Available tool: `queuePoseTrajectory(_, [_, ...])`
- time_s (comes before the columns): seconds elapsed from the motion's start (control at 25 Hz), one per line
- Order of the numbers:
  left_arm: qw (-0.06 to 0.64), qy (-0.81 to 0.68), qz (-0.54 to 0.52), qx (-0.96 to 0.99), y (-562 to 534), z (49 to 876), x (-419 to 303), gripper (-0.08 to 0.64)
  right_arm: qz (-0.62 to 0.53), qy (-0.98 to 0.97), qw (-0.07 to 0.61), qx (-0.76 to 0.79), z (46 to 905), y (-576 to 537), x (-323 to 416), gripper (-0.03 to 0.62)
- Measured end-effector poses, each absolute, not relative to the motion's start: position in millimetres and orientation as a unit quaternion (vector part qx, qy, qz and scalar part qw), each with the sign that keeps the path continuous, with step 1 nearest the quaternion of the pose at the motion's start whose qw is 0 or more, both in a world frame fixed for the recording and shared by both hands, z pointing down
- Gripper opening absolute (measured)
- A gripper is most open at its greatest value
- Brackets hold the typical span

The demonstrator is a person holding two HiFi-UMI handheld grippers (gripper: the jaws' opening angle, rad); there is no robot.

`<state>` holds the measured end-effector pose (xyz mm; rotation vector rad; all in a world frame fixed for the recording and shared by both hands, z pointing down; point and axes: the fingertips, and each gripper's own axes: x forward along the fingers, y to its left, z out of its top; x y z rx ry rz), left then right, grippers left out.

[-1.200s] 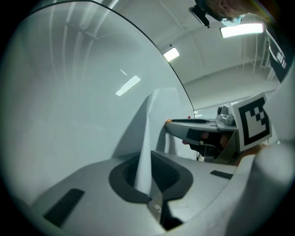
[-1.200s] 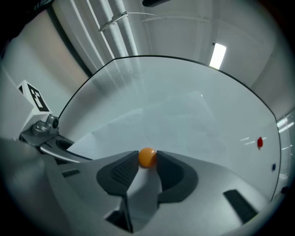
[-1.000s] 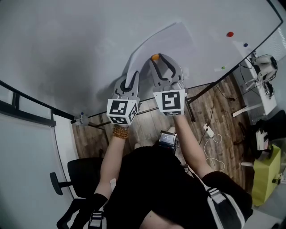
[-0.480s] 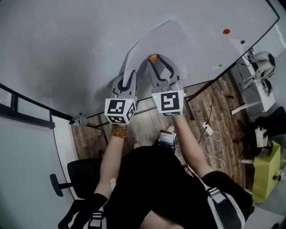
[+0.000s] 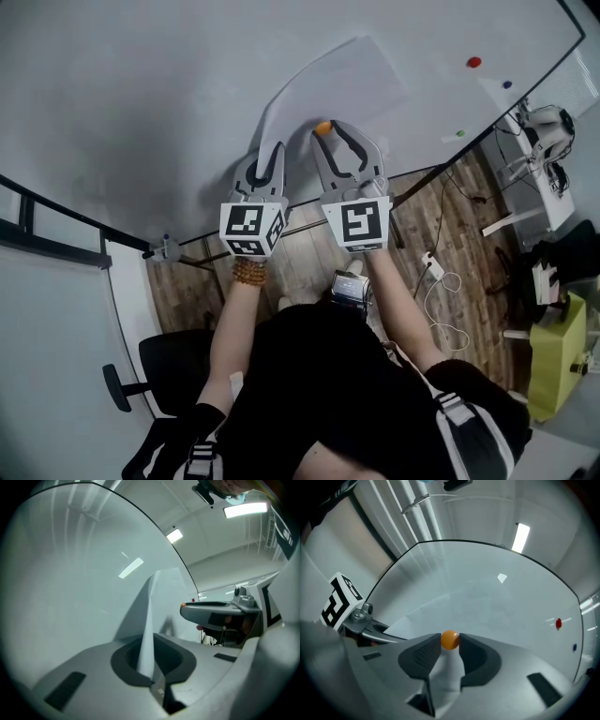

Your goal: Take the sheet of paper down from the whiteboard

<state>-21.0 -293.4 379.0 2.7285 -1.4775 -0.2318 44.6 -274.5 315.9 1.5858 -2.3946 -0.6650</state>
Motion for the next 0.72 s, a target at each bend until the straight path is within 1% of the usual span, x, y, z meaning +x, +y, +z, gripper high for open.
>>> queuePoseTrajectory(0.28, [0.012, -0.472, -0.073, 0.878, -293, 379, -20, 0.009, -0.179, -0.82, 0.087, 0.536, 336, -265, 49, 0.12])
queuePoseTrajectory(0.52, [-0.006, -0.48, -0.06, 0.875, -293, 381, -23, 0.009, -0.13, -0.832, 0.075, 0.534, 350, -264, 52, 0.12])
queuePoseTrajectory(0.72, [-0.01, -0.477, -0.063, 0.877, -292, 379, -20, 0.009, -0.127, -0.828, 0.079, 0.54, 353, -261, 59, 0.12])
